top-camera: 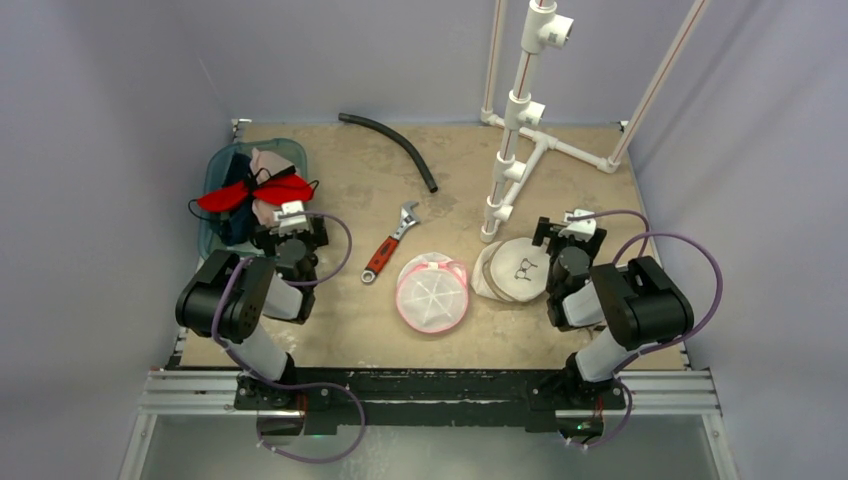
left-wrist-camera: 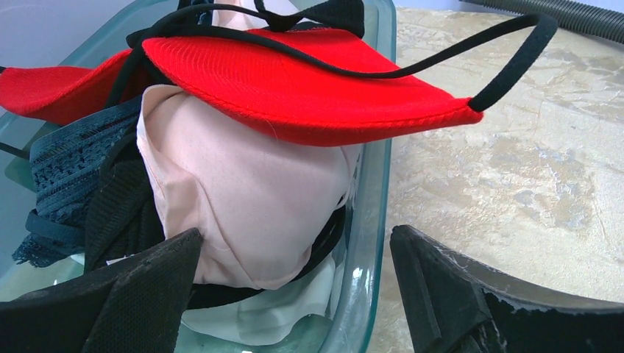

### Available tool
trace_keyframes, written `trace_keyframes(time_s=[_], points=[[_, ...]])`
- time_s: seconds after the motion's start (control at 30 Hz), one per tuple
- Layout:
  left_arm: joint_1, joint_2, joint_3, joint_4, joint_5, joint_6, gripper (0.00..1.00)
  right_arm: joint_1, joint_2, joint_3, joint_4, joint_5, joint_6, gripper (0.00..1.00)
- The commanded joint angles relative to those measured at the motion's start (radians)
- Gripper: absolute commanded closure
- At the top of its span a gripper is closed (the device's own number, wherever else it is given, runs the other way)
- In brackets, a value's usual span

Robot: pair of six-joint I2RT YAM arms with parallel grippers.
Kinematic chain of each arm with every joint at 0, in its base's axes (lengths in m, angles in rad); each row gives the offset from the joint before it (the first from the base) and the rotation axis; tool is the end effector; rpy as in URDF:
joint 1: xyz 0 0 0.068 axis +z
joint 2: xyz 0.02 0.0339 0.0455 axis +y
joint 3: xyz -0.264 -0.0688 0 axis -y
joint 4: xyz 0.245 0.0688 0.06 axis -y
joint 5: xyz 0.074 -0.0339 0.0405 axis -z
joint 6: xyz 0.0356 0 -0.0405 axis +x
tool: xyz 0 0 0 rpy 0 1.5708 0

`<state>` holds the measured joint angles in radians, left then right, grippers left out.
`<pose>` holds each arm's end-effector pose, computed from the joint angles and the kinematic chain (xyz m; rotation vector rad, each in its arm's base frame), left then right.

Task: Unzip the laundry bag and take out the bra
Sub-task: Reset both arms

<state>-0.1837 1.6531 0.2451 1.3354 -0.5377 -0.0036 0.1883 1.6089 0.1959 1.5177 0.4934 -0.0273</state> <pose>0.2441 -0.0268 0.1370 -0.2627 1.6203 0.2979 0.2316 0.0270 0.1558 0.2434 1.4627 -0.2309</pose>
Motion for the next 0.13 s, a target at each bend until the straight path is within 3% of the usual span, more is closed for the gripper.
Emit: trace_keyframes(time_s=[0.0,0.1], points=[[0.006,0.019,0.014,-0.009,-0.041,-0.042,0.01,-0.006,-0.012,0.001,0.231,-0.009,-0.013,0.02],[0.000,0.013,0.004,0.002,-0.047,-0.039,0.01,-0.006,-0.010,0.000,0.231,-0.009,-0.013,0.02]])
